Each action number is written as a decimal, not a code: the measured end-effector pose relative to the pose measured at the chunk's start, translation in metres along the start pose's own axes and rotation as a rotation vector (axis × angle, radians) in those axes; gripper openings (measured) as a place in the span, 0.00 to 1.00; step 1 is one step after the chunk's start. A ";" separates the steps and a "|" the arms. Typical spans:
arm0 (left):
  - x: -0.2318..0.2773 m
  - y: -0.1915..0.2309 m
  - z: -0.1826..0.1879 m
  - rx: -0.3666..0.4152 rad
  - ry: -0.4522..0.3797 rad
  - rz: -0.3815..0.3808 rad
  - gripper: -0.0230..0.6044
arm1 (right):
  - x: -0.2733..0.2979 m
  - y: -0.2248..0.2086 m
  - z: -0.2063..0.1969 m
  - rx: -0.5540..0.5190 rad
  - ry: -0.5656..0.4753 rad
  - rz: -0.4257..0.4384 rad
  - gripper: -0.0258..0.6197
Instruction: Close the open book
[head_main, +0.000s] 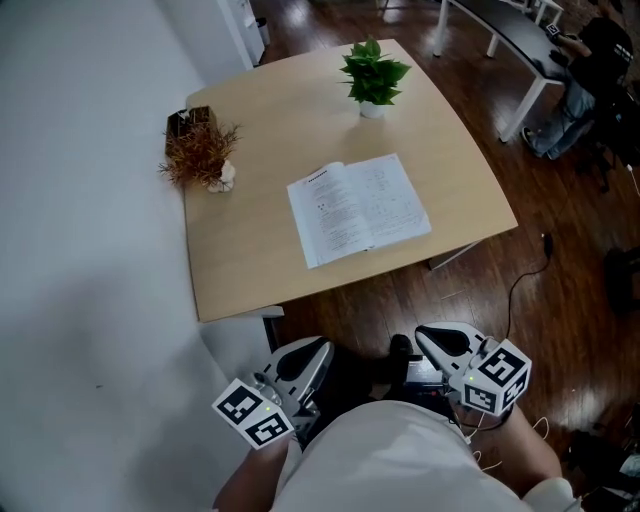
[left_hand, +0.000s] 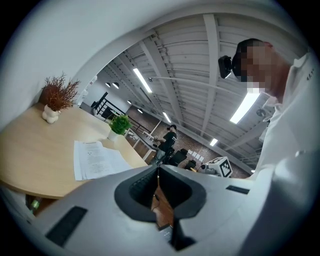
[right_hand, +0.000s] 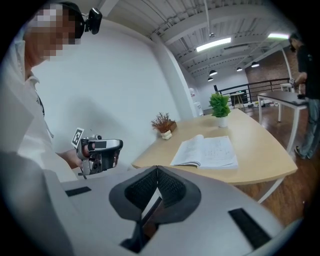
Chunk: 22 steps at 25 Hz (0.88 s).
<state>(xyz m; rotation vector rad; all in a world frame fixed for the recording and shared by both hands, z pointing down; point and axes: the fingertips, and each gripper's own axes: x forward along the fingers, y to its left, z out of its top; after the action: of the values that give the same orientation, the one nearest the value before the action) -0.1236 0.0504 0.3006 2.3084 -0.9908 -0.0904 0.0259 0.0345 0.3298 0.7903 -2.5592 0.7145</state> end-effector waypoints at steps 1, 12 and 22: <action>0.002 0.003 0.001 -0.002 -0.001 0.004 0.03 | 0.002 -0.002 0.003 -0.011 0.001 0.001 0.04; 0.015 0.039 -0.002 -0.033 -0.034 0.135 0.03 | 0.030 -0.022 0.013 -0.112 0.073 0.097 0.04; 0.031 0.072 -0.002 -0.048 -0.025 0.164 0.03 | 0.074 -0.032 0.019 -0.226 0.131 0.131 0.04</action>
<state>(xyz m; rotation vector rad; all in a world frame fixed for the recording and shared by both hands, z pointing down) -0.1466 -0.0075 0.3484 2.1785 -1.1743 -0.0754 -0.0161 -0.0293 0.3611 0.4909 -2.5310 0.4851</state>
